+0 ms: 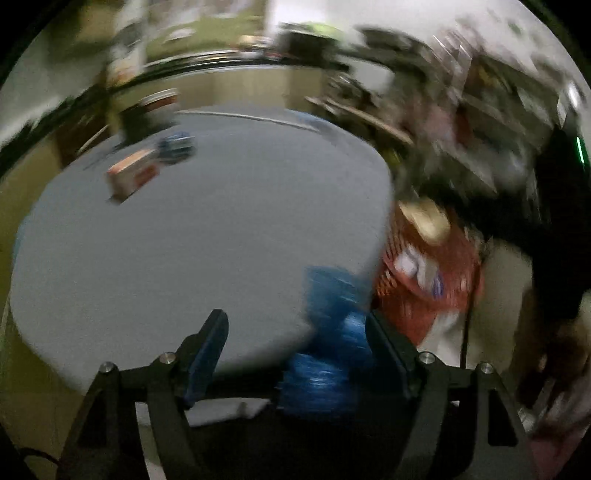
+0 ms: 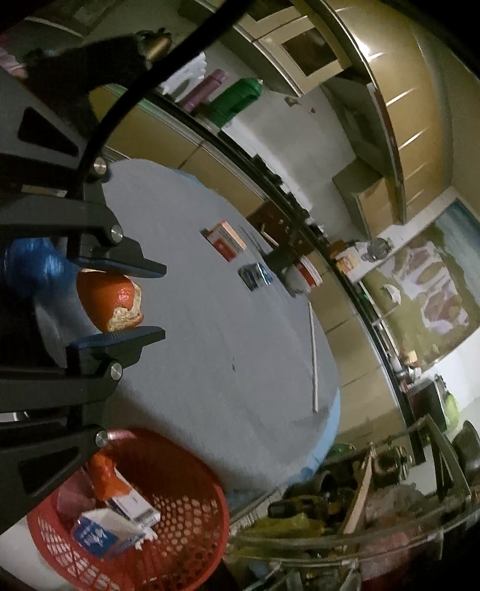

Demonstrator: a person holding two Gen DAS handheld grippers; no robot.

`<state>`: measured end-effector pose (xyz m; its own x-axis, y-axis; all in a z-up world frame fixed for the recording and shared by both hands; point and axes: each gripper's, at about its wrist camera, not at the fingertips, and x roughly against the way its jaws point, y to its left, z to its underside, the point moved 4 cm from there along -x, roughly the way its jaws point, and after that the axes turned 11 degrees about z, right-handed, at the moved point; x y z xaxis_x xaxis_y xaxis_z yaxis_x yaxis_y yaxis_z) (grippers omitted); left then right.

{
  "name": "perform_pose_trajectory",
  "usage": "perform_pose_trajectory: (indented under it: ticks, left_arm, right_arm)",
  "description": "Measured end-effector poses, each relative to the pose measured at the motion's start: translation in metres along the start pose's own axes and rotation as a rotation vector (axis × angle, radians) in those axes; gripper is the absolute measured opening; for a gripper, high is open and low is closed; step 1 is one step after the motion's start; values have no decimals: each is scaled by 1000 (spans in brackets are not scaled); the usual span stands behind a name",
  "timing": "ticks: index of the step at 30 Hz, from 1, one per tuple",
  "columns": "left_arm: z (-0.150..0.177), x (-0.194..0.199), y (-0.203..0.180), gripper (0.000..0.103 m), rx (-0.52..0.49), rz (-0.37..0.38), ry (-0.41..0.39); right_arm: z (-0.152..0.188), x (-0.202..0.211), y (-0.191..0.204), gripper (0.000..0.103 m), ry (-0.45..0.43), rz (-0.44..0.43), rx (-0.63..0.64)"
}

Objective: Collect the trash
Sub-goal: 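Carry the orange peel and blue bag over the red basket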

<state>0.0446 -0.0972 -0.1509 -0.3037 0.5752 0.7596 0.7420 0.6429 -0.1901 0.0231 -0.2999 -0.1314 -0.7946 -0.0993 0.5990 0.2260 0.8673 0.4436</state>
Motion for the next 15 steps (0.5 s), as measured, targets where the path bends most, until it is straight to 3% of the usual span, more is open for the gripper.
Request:
perform_pose_trajectory:
  ticks: [3, 6, 8, 9, 10, 15]
  left_arm:
    - [10, -23, -15, 77, -59, -34, 76]
    - [17, -41, -12, 77, -50, -64, 131]
    - [19, -49, -6, 60, -28, -83, 129]
    - [19, -53, -1, 26, 4, -57, 135]
    - [20, -55, 5, 20, 36, -43, 151]
    - [13, -40, 4, 16, 36, -36, 82]
  right_arm:
    - [-2, 3, -16, 29, -10, 11, -32]
    - [-2, 3, -29, 29, -13, 21, -55]
    - [-1, 2, -36, 29, -11, 26, -66]
    - [0, 0, -39, 29, -7, 27, -75]
    - [1, -1, -42, 29, -2, 28, -82]
    - [3, -1, -51, 29, -3, 42, -83]
